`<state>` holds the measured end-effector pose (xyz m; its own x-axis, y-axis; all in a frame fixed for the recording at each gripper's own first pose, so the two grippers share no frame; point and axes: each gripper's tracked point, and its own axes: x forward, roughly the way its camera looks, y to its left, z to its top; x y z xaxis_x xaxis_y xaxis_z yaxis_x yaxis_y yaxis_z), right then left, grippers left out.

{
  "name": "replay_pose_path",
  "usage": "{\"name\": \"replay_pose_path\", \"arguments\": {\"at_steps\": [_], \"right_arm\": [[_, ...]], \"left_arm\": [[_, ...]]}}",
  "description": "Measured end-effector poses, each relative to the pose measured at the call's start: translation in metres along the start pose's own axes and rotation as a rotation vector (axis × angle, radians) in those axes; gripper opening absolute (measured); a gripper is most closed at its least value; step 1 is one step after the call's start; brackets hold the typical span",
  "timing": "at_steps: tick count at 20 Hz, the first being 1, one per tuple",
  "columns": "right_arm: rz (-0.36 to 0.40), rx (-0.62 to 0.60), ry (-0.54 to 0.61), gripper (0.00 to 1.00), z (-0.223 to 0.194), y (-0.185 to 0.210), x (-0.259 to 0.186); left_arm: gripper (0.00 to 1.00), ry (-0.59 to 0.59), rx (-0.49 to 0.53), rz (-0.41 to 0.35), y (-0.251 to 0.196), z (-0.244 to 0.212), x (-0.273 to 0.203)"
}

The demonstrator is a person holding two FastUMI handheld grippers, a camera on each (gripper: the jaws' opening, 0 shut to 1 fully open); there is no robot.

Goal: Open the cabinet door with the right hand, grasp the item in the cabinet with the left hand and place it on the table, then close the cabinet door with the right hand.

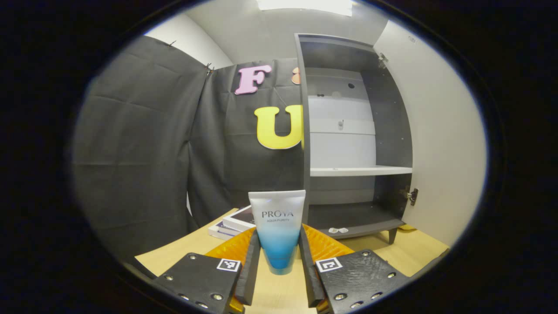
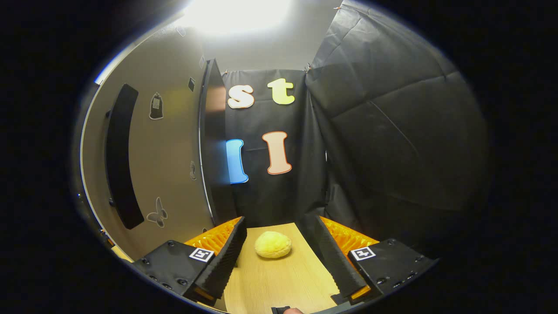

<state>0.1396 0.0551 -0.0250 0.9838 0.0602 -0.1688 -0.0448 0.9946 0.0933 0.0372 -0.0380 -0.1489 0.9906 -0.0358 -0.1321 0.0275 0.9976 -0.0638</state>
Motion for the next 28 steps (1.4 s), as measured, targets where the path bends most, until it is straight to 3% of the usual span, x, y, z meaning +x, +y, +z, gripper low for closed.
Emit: {"name": "replay_pose_path", "arguments": {"at_steps": [15, 21, 23, 24, 28], "right_arm": [[0.000, -0.079, 0.054, 0.98, -0.022, 0.006, 0.012], [0.006, -0.115, 0.050, 0.98, -0.020, 0.011, 0.010], [0.005, -0.115, 0.053, 0.93, -0.021, 0.011, 0.012], [0.007, -0.114, 0.059, 0.98, -0.023, 0.012, 0.011], [0.018, -0.114, 0.063, 0.98, -0.024, 0.017, 0.011]], "left_arm": [[0.47, 0.137, 0.006, 0.034, 0.008, -0.144, -0.014], [0.47, 0.156, 0.025, 0.030, 0.000, -0.173, -0.021], [0.47, 0.169, 0.031, 0.025, -0.003, -0.181, -0.024], [0.47, 0.175, 0.035, 0.024, -0.004, -0.184, -0.026], [0.47, 0.195, 0.032, 0.029, -0.004, -0.195, -0.030]]}}
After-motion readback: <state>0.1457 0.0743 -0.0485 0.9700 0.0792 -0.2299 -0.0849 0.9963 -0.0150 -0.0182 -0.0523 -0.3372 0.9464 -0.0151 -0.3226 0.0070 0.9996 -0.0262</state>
